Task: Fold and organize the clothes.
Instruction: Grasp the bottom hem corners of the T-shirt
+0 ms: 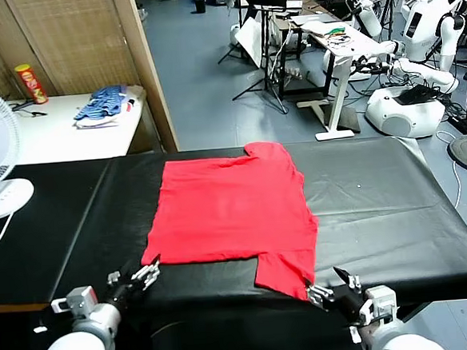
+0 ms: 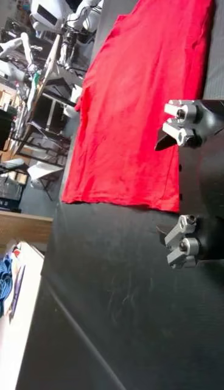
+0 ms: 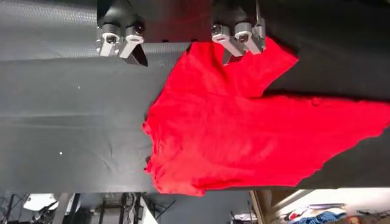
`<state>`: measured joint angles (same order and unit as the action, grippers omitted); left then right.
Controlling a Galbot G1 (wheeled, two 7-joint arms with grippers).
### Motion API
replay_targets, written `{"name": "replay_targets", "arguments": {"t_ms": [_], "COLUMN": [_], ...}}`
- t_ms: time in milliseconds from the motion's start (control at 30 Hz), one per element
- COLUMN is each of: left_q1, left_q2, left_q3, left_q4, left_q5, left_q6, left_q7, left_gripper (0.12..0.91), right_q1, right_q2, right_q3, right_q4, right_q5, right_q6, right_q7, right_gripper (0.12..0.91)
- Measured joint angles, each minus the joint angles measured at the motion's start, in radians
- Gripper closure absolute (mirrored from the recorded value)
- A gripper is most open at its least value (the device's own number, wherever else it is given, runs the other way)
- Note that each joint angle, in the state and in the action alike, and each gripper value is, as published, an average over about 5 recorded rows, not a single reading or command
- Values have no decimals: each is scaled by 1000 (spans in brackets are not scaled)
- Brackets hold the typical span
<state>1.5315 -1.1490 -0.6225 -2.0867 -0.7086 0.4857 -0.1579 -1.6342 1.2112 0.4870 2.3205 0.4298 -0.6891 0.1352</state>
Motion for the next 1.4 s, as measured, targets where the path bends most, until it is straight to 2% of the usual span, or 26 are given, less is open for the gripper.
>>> {"name": "replay_targets", "arguments": {"t_ms": [467, 700, 1067, 1167, 1267, 1333, 1400], "left_q1": [-1, -13, -47, -57, -67, -70, -69], "left_q2": [4, -2, -3, -5, -7, -8, -8], "left_q3": [0, 1, 13, 20, 26, 29, 30], "left_q4": [15, 31, 77, 87, 99, 103, 105], "left_q5": [-4, 48, 49, 49, 53, 59, 65], "left_q6": [-4, 6, -4, -7, -8, -9, -10], "left_q7": [6, 58, 67, 68, 68, 68, 69], "left_gripper": [232, 232, 232, 234, 264, 320, 413], "right_q1": [10, 21, 37, 38, 36, 32, 30], "right_q2": [11, 31, 68, 78, 85, 89, 92], "right_q3": [-13, -39, -76, -81, -84, -87, -89], "right_q4": [-11, -35, -80, -89, -94, -95, -95], "right_q5": [-14, -44, -70, -73, -76, -78, -80], "right_q6": [4, 14, 20, 24, 26, 26, 27], "right_q7": [1, 13, 22, 23, 24, 27, 32], "right_gripper": [227, 227, 233, 276, 381, 486, 603]}}
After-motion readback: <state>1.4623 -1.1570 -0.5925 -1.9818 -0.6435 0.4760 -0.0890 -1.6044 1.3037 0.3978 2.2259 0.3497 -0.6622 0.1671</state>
